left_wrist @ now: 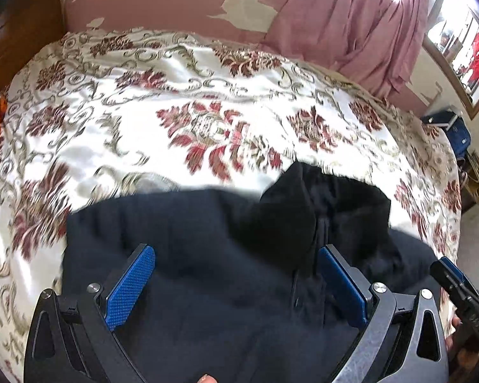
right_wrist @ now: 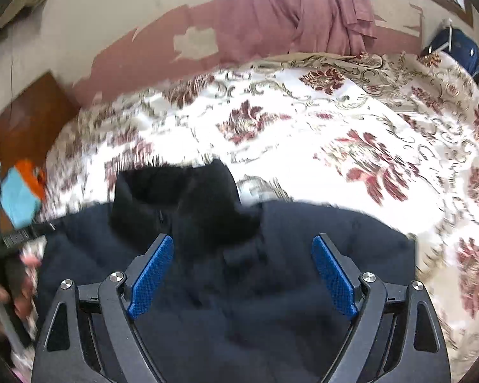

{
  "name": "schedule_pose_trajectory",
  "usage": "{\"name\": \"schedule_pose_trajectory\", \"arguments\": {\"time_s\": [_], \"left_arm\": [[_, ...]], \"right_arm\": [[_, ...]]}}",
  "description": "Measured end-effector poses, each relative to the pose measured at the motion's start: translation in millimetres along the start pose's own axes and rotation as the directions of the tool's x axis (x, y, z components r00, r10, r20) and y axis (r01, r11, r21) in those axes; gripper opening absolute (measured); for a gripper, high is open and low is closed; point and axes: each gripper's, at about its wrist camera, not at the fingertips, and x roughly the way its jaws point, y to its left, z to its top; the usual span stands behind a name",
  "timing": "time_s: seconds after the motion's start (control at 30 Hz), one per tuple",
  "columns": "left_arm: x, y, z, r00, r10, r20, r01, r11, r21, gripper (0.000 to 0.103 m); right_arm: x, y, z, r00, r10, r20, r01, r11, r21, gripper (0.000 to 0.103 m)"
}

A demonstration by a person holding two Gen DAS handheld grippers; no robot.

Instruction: Fold large clothes

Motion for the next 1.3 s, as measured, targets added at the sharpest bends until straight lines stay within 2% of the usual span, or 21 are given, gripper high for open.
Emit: {"name": "schedule_pose_trajectory", "arguments": {"time_s": [0.13,0.33,0.37,0.4,0.43,0.57,0.6,0.63,0.7,0.73,0.83,1.0,1.13,1.3], "left_arm": [[18,-16,16,0.999,-0.025,0.031,0.024,0.999,0.023,0.103],[38,-38,29,0.996,-0.047,0.081,0.038,0.994,0.105,0.099],[40,-40,30,0.994,-0.053,0.094,0.042,0.993,0.112,0.095],[42,-43,32,0.993,-0.063,0.104,0.050,0.992,0.117,0.080],[43,-44,33,0.991,-0.074,0.108,0.061,0.991,0.119,0.063],[53,-51,36,0.989,-0.122,0.083,0.110,0.985,0.130,0.041],[56,-55,36,0.990,-0.116,0.078,0.104,0.984,0.147,0.029],[57,-58,35,0.991,-0.109,0.080,0.095,0.982,0.161,0.021],[57,-61,32,0.992,-0.082,0.091,0.065,0.983,0.174,0.012],[55,-59,31,0.992,-0.083,0.092,0.067,0.984,0.164,0.009],[44,-48,27,0.991,-0.088,0.106,0.074,0.989,0.131,0.007],[16,-32,10,0.989,-0.066,0.136,0.035,0.976,0.215,0.005],[0,-6,-9,0.991,-0.086,0.107,0.061,0.973,0.224,0.005],[-4,8,-35,0.995,-0.092,0.050,0.076,0.963,0.258,0.005]], "right_arm": [[32,13,23,1.000,0.018,-0.002,-0.018,0.999,0.034,0.083],[69,19,37,0.998,0.053,-0.023,-0.051,0.994,0.095,0.055],[73,18,38,0.998,0.057,-0.027,-0.054,0.993,0.102,0.047],[79,18,38,0.998,0.062,-0.028,-0.058,0.992,0.112,0.037],[84,18,38,0.997,0.066,-0.032,-0.062,0.991,0.120,0.033],[97,18,36,0.993,0.107,-0.053,-0.099,0.986,0.136,0.028],[97,19,35,0.993,0.109,-0.052,-0.102,0.987,0.126,0.024],[97,21,34,0.994,0.097,-0.052,-0.091,0.989,0.112,0.022],[93,22,33,0.994,0.096,-0.047,-0.091,0.991,0.096,0.013],[90,23,33,0.995,0.089,-0.044,-0.085,0.993,0.084,0.008],[77,22,31,0.997,0.067,-0.025,-0.066,0.997,0.036,0.006],[48,12,18,0.997,0.070,0.017,-0.070,0.997,-0.016,0.005],[26,3,-5,0.999,0.039,0.026,-0.037,0.995,-0.091,0.005],[13,-7,-32,1.000,0.012,0.005,-0.011,0.984,-0.177,0.004]]}}
